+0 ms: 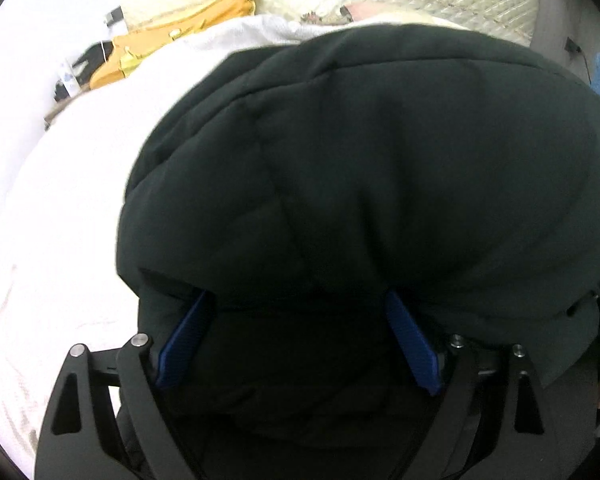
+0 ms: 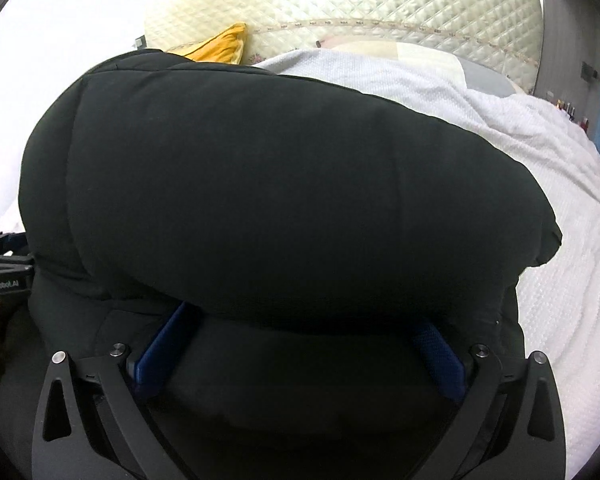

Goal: Fold large clothes

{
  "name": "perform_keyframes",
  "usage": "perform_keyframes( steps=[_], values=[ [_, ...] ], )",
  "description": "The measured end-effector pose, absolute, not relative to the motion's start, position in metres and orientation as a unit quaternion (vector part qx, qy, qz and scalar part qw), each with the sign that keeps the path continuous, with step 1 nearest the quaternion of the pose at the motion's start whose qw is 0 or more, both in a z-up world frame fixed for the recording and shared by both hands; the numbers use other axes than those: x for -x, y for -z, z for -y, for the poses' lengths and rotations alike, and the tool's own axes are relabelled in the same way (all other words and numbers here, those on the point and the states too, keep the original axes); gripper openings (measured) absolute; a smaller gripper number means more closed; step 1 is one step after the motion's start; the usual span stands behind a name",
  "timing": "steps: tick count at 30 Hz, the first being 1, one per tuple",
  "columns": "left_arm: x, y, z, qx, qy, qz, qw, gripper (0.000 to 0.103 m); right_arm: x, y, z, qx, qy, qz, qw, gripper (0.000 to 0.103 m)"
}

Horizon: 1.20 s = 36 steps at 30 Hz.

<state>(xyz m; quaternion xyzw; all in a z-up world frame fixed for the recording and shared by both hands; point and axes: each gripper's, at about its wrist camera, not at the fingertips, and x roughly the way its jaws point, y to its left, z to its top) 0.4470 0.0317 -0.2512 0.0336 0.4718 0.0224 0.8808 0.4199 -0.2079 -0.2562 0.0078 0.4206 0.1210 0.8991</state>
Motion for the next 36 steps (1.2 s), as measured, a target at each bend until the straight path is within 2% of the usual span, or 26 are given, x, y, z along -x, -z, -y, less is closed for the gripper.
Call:
perform_keyframes(
  steps=[7, 13, 21, 26, 31, 36],
  values=[
    [-0.419, 0.221, -0.035, -0.003, -0.015, -0.472, 0.881, 0.089, -0.396, 0.226, 0.220, -0.047, -0.118, -0.419, 0.899, 0.103],
    [-0.380, 0.168, -0.032, 0.023, 0.003, -0.465, 0.885, 0.089, -0.352, 0.150, 0.230, -0.059, -0.119, -0.373, 0.918, 0.103],
    [-0.310, 0.069, -0.038, 0.039, 0.026, -0.422, 0.906, 0.089, -0.263, 0.039, 0.222, -0.055, -0.131, -0.310, 0.940, 0.103],
    [-0.256, 0.022, -0.038, 0.045, 0.041, -0.393, 0.917, 0.089, -0.211, -0.008, 0.212, -0.049, -0.134, -0.274, 0.951, 0.103],
    [-0.203, -0.001, -0.037, 0.046, 0.056, -0.376, 0.924, 0.089, -0.157, -0.036, 0.209, -0.049, -0.136, -0.256, 0.956, 0.103],
    [-0.161, 0.005, -0.042, 0.054, 0.069, -0.386, 0.918, 0.089, -0.117, -0.037, 0.209, -0.053, -0.139, -0.263, 0.953, 0.103]
  ],
)
